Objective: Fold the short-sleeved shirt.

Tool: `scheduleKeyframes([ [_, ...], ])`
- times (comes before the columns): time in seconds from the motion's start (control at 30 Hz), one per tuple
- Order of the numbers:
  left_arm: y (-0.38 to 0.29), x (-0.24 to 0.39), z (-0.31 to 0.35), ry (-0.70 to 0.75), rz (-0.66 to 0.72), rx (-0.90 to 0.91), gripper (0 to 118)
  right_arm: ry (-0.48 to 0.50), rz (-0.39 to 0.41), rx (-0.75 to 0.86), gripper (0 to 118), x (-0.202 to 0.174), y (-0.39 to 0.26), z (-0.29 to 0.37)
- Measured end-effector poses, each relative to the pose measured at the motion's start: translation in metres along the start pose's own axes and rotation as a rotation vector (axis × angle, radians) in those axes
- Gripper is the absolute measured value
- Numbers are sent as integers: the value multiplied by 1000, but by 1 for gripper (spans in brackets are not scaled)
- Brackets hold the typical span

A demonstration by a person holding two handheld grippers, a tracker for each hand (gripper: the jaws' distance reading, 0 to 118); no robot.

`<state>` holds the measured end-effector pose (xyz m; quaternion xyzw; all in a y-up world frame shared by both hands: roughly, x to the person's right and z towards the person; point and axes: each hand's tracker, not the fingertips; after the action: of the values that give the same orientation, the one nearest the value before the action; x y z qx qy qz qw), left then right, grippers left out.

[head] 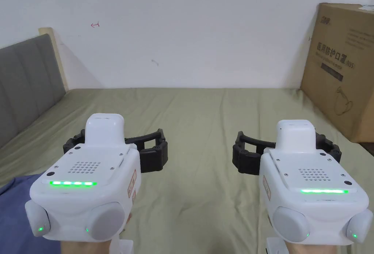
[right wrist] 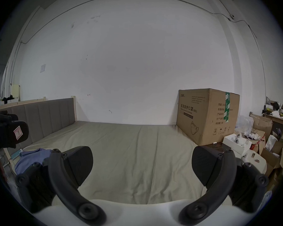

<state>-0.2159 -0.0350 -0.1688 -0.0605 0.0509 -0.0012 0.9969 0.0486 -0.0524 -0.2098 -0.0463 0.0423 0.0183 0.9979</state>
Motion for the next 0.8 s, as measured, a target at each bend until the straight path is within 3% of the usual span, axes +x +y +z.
scheduleKeyframes([
  [0.43,0,-2,0,-1,14,-1,112,1,-1,-12,118,1,-1,-1],
  [0.57,0,-2,1,-17,20,-15,78,8,0,-10,109,0,-2,1],
  [0.6,0,-1,1,-17,21,-24,71,8,2,-9,99,0,-1,1],
  [0.67,-1,-1,1,-31,29,-26,45,14,9,3,41,-1,-1,5],
  [0.7,-1,-1,1,-36,31,-26,24,1,13,7,13,-3,-1,5],
  [0.73,-1,0,2,-37,33,-19,0,-28,20,3,8,-4,-1,3],
  [0.8,-2,2,4,28,11,12,0,-29,-2,5,6,0,-1,3],
])
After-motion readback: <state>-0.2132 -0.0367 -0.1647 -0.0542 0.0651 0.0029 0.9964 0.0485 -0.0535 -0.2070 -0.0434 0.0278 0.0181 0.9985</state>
